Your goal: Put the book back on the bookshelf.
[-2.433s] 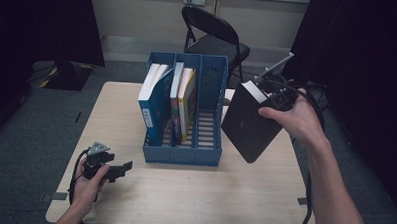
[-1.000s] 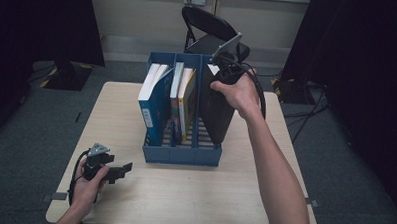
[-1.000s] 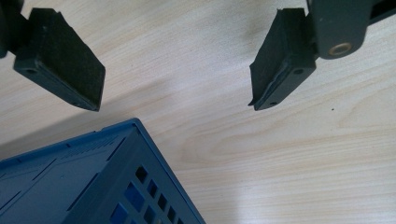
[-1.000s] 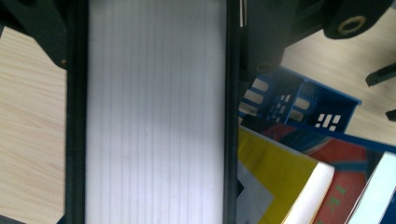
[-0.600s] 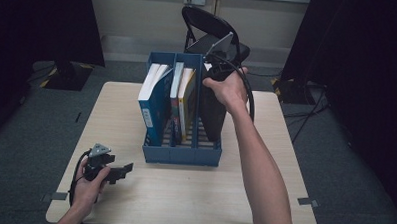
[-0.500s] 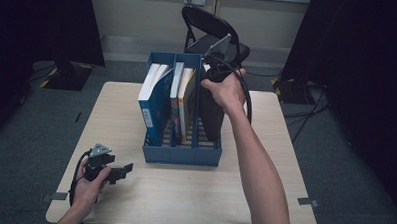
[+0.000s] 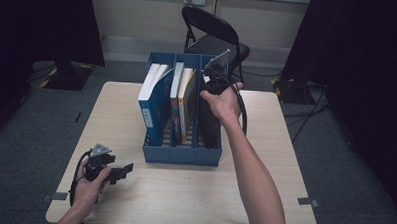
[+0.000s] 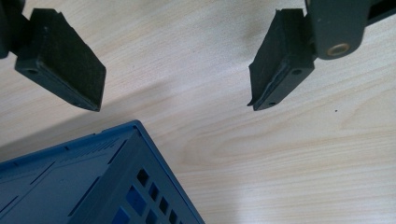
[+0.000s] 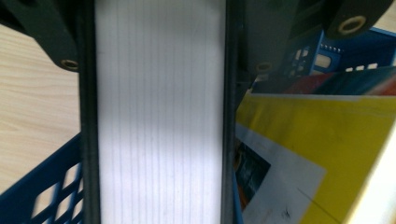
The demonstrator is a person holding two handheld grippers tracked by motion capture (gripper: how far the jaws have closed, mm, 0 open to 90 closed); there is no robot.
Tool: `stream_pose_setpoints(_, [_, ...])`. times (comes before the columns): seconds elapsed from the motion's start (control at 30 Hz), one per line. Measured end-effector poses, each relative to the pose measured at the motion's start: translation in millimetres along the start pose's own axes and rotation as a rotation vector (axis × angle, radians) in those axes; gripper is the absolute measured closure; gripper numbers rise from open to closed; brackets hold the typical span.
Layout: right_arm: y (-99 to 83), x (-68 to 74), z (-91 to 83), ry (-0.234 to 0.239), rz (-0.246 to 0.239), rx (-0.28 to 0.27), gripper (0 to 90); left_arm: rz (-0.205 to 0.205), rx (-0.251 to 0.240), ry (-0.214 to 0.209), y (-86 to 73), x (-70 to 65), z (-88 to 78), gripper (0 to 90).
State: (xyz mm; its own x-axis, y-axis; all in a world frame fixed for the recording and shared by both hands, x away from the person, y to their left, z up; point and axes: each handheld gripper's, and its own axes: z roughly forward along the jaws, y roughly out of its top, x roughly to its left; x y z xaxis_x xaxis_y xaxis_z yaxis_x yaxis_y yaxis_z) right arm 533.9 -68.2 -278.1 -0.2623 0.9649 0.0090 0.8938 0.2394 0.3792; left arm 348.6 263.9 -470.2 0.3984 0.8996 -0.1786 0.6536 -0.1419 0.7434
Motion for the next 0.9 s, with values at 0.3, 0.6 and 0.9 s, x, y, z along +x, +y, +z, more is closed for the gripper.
stream_pose_setpoints(0.3, [-11.7,-1.4,18.8,0.006,0.001,-0.006,53.4,-0.001,0.001,-0.005,0.0,0.1,0.5,18.4])
stream_pose_setpoints(0.6, [-24.8,-2.3,25.5,0.019,-0.010,-0.013,52.6,0.003,0.002,-0.010,0.3,-1.6,0.5,18.4])
stream_pose_setpoints(0.9, [-37.4,-0.2,23.4,0.023,-0.050,-0.071,48.8,0.007,0.008,-0.013,-0.2,-0.5,0.2,18.4])
